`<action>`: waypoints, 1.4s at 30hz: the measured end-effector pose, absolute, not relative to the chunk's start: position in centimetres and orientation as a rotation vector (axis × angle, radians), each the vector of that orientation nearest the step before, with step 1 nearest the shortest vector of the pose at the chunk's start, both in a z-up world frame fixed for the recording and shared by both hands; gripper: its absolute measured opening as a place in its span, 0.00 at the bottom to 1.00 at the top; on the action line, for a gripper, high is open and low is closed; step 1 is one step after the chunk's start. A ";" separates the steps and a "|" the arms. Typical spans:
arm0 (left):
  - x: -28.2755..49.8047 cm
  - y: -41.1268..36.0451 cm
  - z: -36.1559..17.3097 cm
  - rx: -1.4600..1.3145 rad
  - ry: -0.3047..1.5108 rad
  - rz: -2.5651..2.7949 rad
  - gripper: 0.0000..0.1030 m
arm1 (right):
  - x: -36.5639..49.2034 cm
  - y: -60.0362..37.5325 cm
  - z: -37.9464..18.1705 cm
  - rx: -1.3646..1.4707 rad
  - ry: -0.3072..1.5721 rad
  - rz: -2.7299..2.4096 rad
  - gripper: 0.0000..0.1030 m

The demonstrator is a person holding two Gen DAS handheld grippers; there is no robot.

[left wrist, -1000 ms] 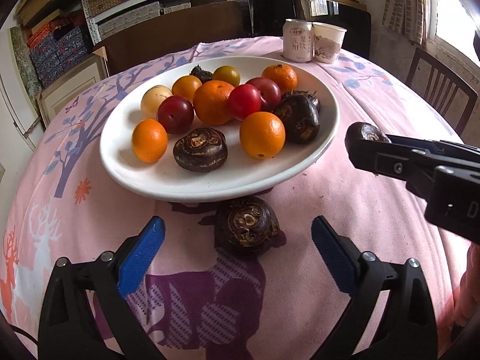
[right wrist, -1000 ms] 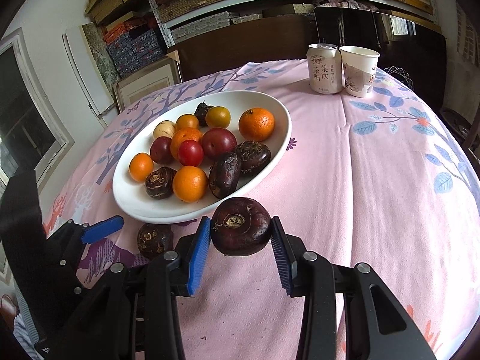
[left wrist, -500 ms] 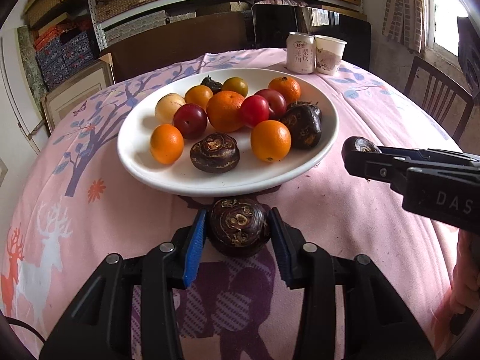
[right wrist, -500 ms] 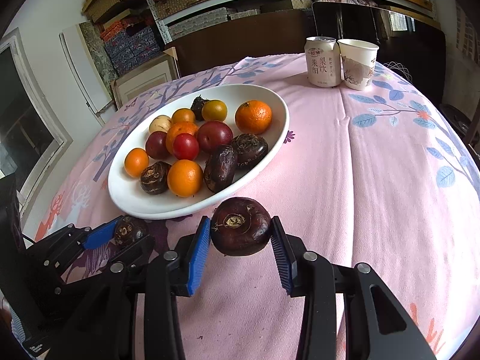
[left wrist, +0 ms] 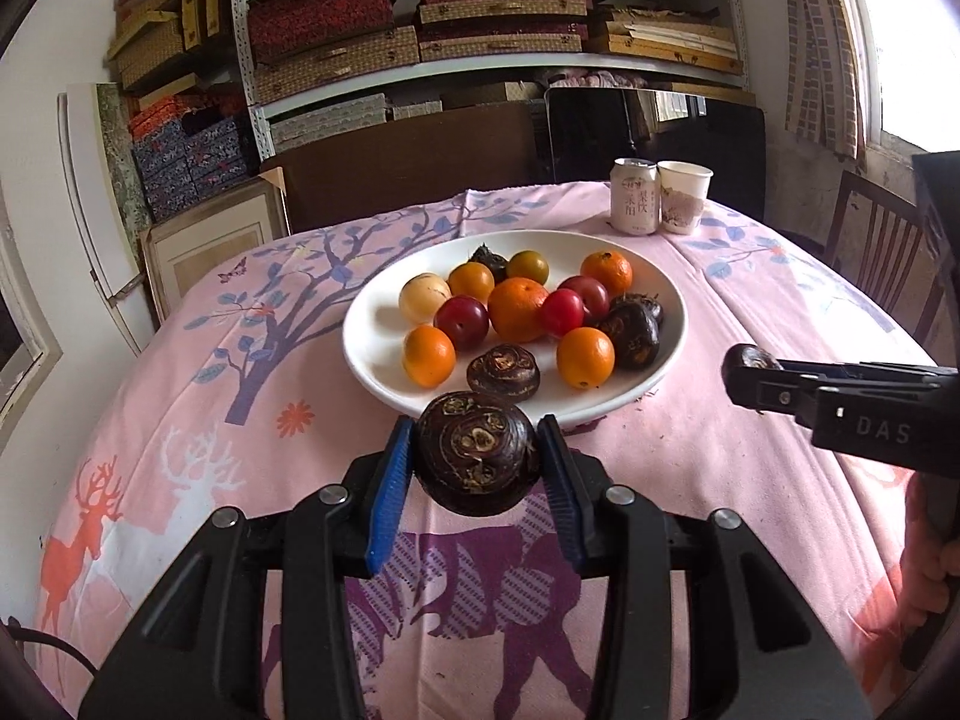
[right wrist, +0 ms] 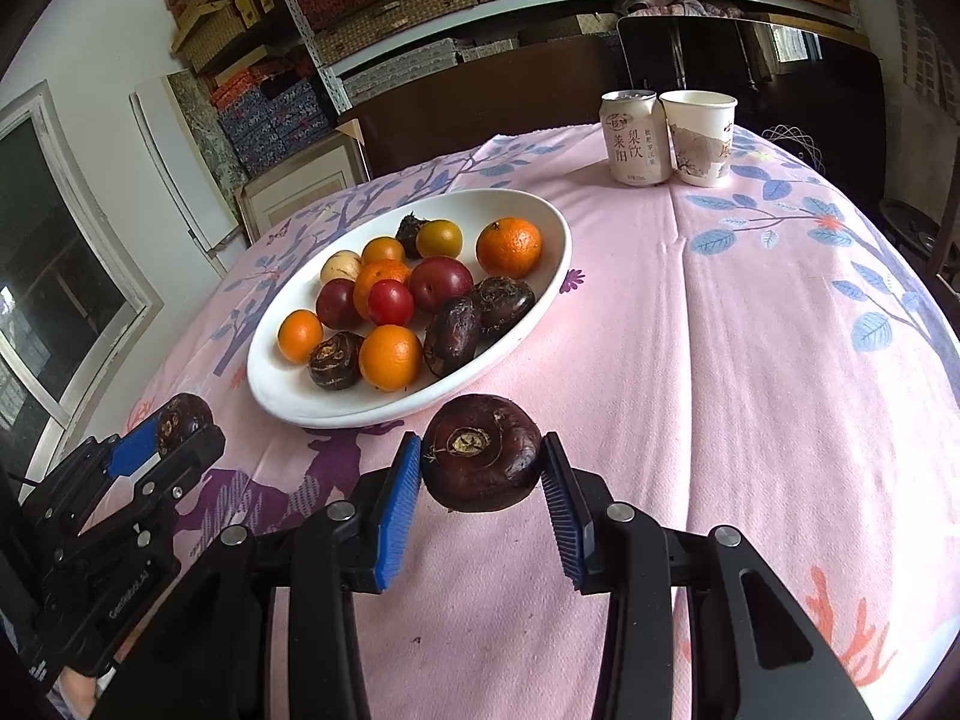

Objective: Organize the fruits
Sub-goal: 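Lower both dark purple fruits onto the white plate and open both grippers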

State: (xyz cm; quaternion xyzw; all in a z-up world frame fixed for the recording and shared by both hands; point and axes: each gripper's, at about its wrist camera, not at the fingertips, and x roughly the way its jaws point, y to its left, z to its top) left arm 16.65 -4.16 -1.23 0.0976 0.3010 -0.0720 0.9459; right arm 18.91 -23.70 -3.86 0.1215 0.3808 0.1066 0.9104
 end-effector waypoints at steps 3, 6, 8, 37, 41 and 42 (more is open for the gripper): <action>17.1 -3.6 -0.7 0.183 0.607 -0.143 0.40 | 17.5 -24.1 -2.9 0.256 0.726 0.220 0.40; 18.2 -3.1 0.0 0.179 0.594 -0.123 0.40 | 17.2 -24.1 -1.6 0.253 0.673 0.225 0.40; 19.2 -2.9 0.4 0.178 0.595 -0.118 0.40 | 17.8 -23.8 -0.6 0.234 0.657 0.228 0.40; 24.6 -3.0 -1.9 0.125 0.702 -0.172 0.95 | 22.0 -20.4 0.0 0.113 0.603 0.154 0.92; 23.0 -3.2 -1.5 0.157 0.688 -0.124 0.95 | 20.7 -20.3 0.0 0.071 0.625 0.136 0.96; 22.6 -3.1 -1.3 0.147 0.682 -0.128 0.95 | 20.4 -20.4 -0.2 0.073 0.628 0.143 0.96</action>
